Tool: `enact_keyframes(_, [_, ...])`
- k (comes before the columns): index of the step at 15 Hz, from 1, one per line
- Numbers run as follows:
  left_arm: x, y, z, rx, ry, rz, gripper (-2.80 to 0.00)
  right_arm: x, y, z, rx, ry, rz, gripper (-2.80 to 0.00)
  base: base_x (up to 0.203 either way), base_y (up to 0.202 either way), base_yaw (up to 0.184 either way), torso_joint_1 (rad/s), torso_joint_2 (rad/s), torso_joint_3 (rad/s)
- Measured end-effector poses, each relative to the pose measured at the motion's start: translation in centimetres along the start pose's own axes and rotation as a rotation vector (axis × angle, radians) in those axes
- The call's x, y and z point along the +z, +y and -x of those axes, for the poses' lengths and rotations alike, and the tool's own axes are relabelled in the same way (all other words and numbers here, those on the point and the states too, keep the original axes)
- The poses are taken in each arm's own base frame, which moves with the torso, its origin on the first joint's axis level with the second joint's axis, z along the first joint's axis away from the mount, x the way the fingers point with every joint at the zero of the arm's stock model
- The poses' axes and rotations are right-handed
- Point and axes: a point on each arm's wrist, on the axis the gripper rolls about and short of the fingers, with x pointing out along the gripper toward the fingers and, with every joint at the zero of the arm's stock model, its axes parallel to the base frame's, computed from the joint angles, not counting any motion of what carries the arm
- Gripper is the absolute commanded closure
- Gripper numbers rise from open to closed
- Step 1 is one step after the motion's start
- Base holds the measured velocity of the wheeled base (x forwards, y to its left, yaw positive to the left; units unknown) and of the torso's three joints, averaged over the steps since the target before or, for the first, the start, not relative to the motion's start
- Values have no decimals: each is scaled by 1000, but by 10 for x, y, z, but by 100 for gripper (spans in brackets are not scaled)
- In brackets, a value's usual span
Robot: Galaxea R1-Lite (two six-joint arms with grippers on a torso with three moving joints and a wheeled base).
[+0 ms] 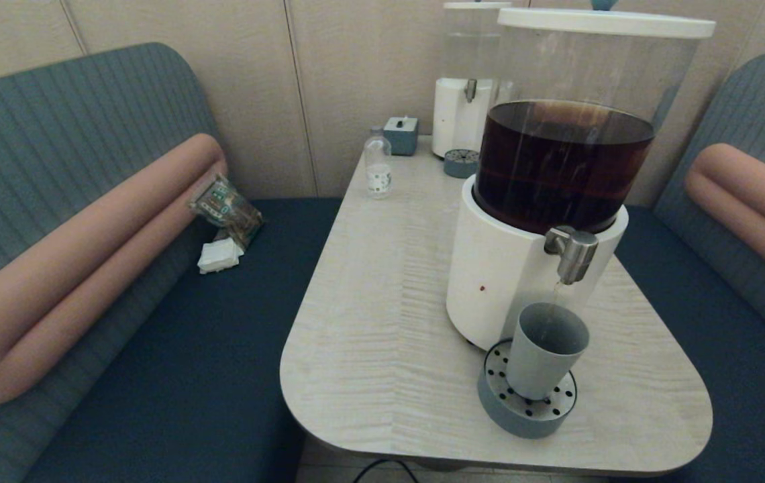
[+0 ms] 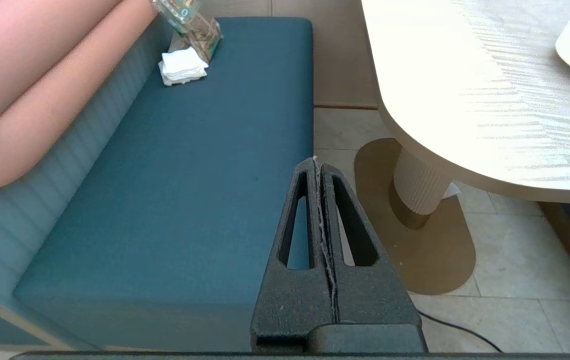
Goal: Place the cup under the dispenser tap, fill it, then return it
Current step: Turn off the faucet
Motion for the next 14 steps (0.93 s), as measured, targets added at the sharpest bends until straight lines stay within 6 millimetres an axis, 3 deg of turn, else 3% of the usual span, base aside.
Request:
enact_keyframes(8, [0, 0, 0, 0, 0, -1, 0, -16, 4, 52, -126, -104, 15, 0, 0, 0, 0, 0, 0, 0])
enact_keyframes(14, [0, 0, 0, 0, 0, 0, 0, -62, 11, 92, -242, -288, 36, 0, 0, 0, 0, 0, 0, 0])
